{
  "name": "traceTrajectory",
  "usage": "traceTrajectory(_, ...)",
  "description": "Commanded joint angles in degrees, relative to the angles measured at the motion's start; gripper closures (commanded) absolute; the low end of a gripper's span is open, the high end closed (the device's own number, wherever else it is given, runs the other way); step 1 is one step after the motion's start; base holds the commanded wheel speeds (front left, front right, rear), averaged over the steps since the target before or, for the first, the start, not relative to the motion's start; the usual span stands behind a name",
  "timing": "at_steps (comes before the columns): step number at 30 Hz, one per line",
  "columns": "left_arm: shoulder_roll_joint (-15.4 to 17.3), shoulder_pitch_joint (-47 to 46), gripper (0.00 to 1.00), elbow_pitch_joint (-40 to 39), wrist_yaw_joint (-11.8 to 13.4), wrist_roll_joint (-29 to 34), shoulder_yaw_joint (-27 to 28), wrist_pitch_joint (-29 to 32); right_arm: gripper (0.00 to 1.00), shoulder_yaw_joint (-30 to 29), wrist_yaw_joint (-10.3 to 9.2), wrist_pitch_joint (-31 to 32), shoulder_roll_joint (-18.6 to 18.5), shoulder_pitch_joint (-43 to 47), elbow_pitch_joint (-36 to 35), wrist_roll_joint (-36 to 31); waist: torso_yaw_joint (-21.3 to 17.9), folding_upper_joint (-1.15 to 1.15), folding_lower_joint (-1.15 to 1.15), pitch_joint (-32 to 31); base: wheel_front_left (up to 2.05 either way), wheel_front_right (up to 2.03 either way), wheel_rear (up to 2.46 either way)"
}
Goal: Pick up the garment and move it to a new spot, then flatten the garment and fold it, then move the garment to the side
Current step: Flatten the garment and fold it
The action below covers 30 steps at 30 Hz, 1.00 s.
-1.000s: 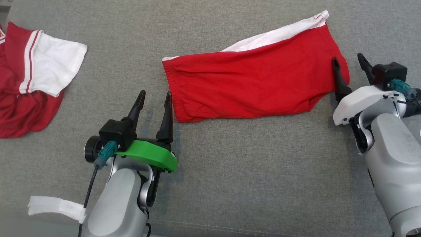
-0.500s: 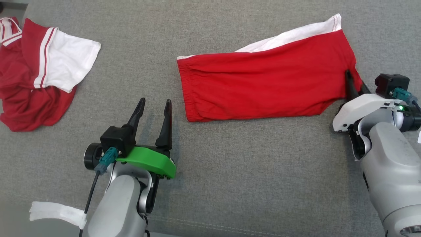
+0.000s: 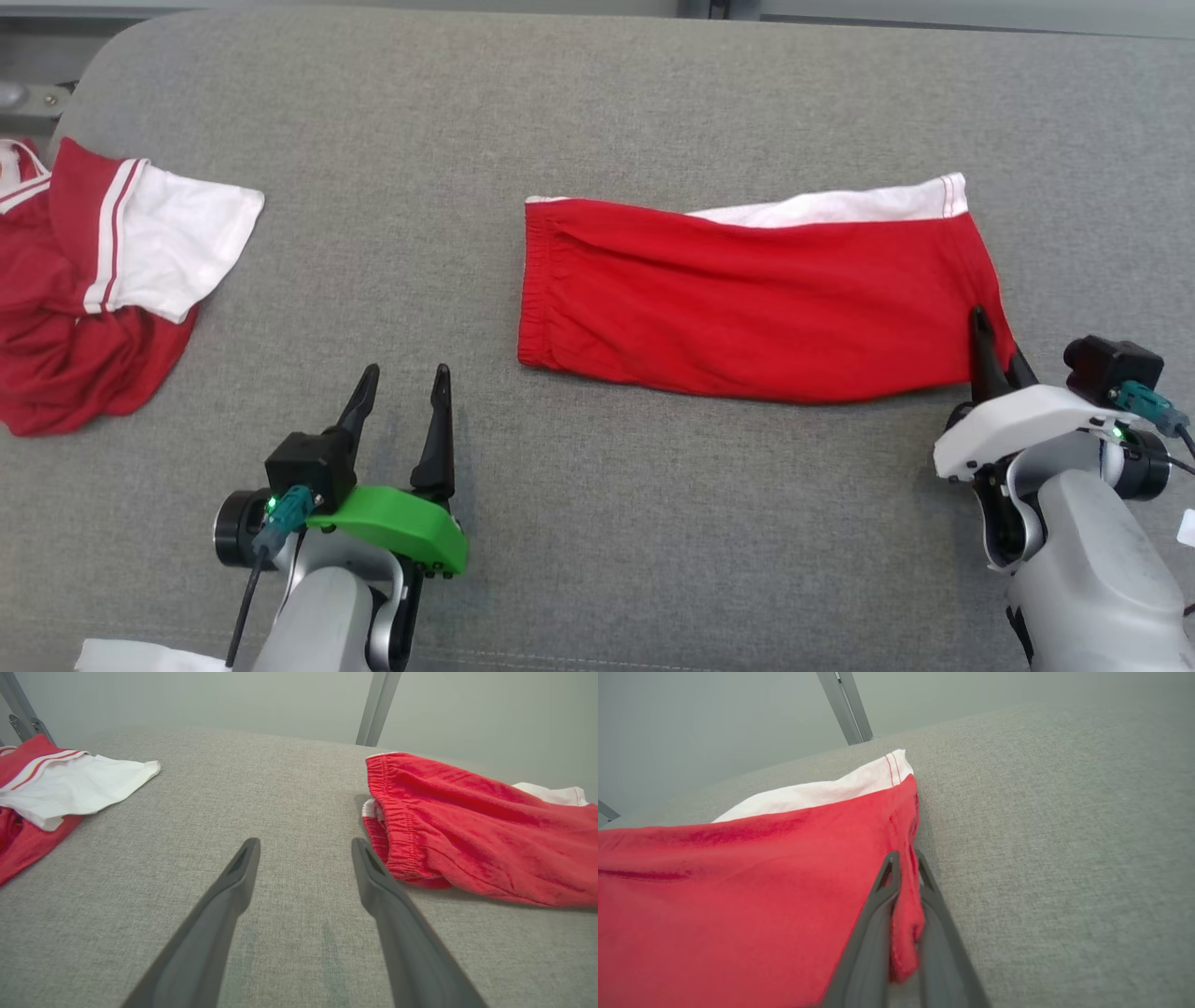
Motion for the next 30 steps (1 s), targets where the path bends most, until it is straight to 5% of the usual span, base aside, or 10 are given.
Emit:
traceTrajectory(1,0.3,1.7,0.00,0.3,-0.2,0.7,0.9,0.0,1.00,-0.3,-0.10,0.0,-0.6,2.6,-1.5,0.8,-3.6,0.00,0.00,-4.0,0.00,0.00,0.00)
traceTrajectory(10,0.2,4.4,0.00,1.1,-1.3,1.0,2.2,0.0,1.00,3.3,-0.10,0.0,-2.8,5.0,-5.6,0.4,-5.6,0.00,0.00,-5.8,0.00,0.00,0.00)
traceTrajectory(15,0.2,4.5,0.00,1.4,-1.5,0.7,2.0,0.0,1.00,10.8,-0.10,0.0,-2.6,2.5,-10.1,0.1,-5.3,0.00,0.00,-5.5,0.00,0.00,0.00)
traceTrajectory(22,0.2,3.8,0.00,1.6,-1.1,-0.9,0.4,0.0,1.00,23.9,-0.10,0.0,-0.6,-2.4,-12.1,2.1,-2.1,0.00,0.00,-5.4,0.00,0.00,0.00)
traceTrajectory(30,0.2,4.5,0.00,1.7,-0.2,-2.5,-1.0,0.0,1.00,34.8,-0.09,0.0,1.8,-6.5,-5.1,4.0,4.0,0.00,0.00,-5.3,0.00,0.00,0.00)
